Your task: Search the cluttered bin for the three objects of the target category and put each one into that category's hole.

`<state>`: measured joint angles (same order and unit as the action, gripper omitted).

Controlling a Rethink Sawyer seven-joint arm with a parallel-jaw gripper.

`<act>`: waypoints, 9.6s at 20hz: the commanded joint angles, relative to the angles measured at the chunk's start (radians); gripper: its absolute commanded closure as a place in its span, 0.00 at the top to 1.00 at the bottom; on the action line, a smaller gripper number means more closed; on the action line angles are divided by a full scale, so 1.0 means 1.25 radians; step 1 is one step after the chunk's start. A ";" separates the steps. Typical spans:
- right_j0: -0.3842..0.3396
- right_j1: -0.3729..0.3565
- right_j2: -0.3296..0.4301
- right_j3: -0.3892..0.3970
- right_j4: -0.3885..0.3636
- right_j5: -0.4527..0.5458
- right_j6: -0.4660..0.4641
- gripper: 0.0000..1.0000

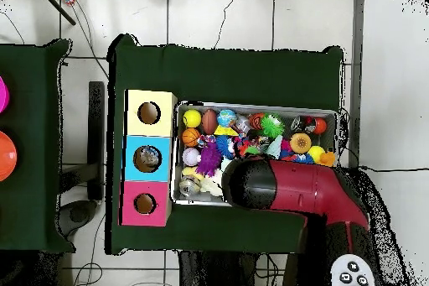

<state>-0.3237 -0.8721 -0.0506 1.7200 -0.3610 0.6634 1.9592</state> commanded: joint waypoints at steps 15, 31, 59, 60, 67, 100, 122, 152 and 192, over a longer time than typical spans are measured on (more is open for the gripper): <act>0.007 0.113 0.020 -0.021 -0.107 -0.165 0.047 1.00; -0.013 0.126 0.002 -0.027 -0.103 -0.233 0.024 1.00; -0.203 0.185 0.160 0.027 0.114 -0.321 0.184 1.00; -0.197 0.189 0.149 0.031 0.134 -0.327 0.200 1.00; -0.148 0.208 0.081 0.025 0.208 -0.322 0.209 1.00; 0.045 0.480 -0.269 -0.162 0.414 -0.209 0.192 1.00; 0.024 0.625 -0.236 -0.242 0.521 -0.357 0.190 1.00; 0.269 0.095 -0.238 0.120 0.463 -0.090 0.065 0.00; 0.652 0.255 -0.205 0.120 0.812 -0.306 0.468 0.00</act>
<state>0.4806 -0.6728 -0.3545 1.8961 0.5902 0.3121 2.2573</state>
